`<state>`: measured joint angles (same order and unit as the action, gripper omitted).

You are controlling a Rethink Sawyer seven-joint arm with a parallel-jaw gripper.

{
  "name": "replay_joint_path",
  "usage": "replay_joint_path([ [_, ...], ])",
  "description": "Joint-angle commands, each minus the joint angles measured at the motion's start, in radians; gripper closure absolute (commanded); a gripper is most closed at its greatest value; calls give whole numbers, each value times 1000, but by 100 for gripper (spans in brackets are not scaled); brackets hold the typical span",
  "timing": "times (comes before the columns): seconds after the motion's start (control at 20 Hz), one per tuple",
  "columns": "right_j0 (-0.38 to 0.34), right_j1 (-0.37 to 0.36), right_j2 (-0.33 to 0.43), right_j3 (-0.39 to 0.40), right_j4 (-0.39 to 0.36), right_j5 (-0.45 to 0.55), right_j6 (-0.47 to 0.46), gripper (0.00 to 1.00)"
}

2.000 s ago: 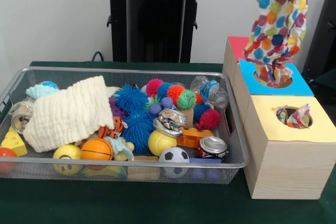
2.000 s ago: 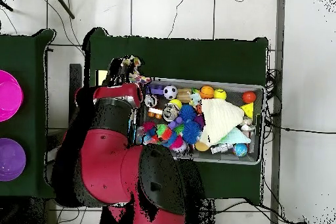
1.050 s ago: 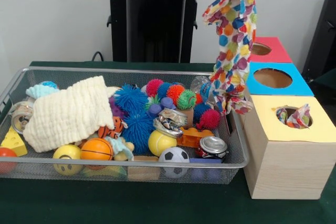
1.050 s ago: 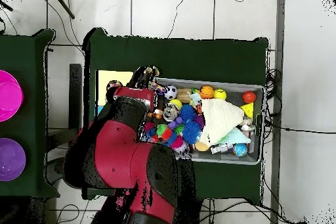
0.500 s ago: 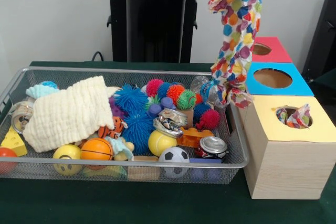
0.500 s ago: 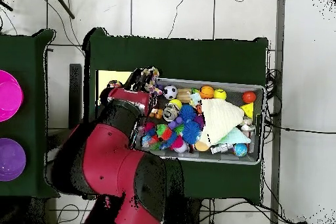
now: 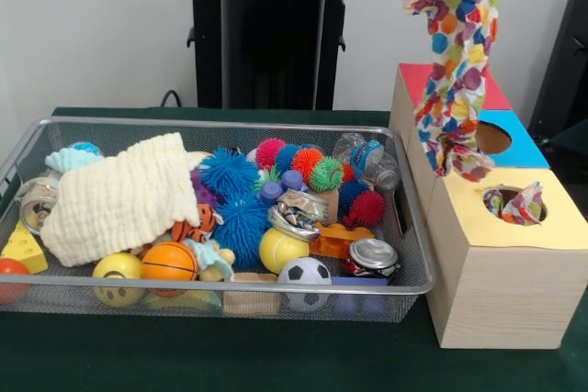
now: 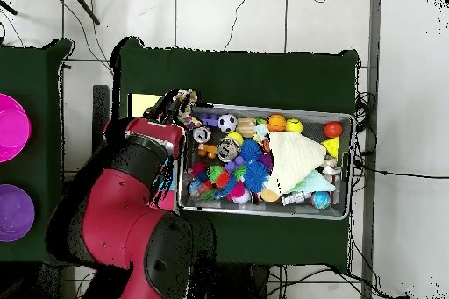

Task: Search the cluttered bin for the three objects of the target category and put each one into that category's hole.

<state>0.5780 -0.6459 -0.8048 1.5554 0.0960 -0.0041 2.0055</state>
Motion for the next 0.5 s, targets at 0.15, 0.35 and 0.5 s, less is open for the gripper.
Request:
replay_joint_path([
  [0.15,68,222,-91,-33,211,35,273,100],
  [0.35,87,255,-104,-29,275,36,266,100],
  [0.5,101,286,-120,-31,315,28,258,100],
])
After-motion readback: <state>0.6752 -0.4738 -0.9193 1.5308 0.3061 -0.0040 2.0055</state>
